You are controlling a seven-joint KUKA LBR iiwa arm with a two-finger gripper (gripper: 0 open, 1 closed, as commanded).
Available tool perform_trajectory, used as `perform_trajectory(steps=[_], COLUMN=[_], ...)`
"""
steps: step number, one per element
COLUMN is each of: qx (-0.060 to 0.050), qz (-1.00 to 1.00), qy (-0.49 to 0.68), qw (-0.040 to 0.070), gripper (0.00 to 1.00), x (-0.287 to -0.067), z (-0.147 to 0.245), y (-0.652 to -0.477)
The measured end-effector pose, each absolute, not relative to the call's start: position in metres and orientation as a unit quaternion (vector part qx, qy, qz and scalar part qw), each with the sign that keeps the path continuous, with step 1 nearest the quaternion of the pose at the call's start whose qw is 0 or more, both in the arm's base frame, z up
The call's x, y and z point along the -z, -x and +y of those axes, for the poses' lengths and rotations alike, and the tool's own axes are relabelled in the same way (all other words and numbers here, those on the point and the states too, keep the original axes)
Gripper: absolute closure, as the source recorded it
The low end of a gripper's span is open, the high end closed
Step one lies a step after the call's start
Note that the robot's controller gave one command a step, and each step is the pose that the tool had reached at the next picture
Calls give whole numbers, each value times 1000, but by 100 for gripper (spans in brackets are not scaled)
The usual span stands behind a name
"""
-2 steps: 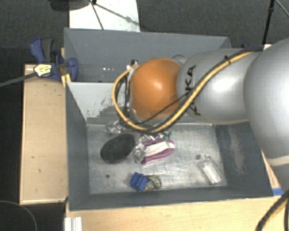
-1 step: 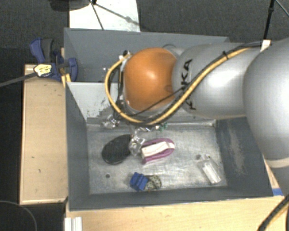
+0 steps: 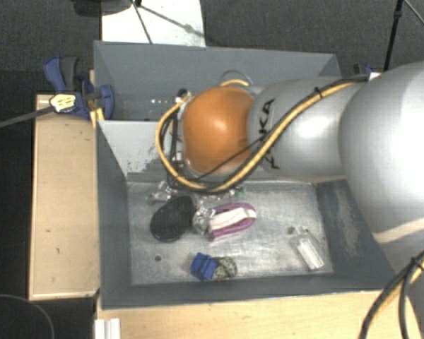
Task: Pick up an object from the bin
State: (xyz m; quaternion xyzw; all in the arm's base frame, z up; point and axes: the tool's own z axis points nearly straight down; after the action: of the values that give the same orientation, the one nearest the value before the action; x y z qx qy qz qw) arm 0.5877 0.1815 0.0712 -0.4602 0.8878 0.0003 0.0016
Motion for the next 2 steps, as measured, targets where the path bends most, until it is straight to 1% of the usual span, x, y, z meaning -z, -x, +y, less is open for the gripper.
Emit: perform_trajectory(steps=[1, 2], qx=[0, 0], qz=[818, 820], qy=[575, 572], qw=[3, 3], gripper=[0, 100], x=[-71, -72], z=[204, 204], y=[-585, -585])
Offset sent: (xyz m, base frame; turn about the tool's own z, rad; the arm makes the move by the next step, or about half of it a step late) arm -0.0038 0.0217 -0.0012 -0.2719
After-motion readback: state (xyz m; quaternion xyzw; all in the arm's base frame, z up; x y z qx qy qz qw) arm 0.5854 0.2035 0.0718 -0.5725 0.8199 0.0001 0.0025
